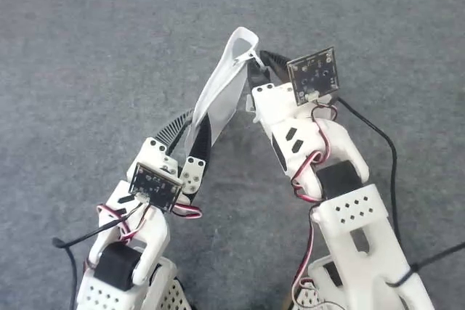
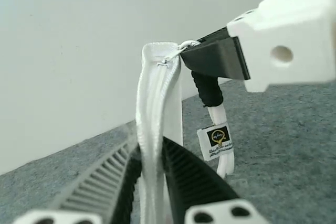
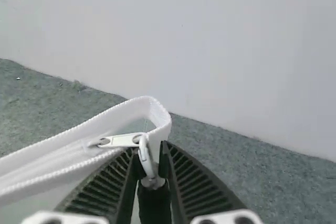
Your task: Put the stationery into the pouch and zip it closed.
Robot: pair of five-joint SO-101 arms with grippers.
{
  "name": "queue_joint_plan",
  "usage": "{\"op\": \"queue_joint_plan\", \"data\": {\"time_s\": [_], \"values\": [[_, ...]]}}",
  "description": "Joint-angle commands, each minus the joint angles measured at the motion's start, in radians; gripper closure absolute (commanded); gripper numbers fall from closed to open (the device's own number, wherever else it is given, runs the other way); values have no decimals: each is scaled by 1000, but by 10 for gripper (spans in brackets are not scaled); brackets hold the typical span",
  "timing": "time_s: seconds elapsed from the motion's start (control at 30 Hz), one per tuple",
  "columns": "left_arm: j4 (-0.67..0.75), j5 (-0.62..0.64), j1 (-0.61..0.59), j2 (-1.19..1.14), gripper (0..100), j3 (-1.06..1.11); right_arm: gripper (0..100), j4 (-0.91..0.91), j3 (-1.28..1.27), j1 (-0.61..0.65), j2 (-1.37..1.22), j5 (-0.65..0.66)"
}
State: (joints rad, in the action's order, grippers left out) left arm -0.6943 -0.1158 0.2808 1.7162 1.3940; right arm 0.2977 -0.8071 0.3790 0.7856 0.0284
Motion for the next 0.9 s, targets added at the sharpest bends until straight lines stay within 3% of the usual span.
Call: {"op": "queue_joint_plan", "data": {"time_s": [0.0,0.3,0.87], "values": [[-23,8,-18,-2,991,-47,992,-67,94,-84,-4,-17],[-23,8,-18,-2,991,-47,992,-70,89,-147,-5,-41],[-23,6,-20,-2,991,-47,992,-61,135,-372,-101,-276]]}}
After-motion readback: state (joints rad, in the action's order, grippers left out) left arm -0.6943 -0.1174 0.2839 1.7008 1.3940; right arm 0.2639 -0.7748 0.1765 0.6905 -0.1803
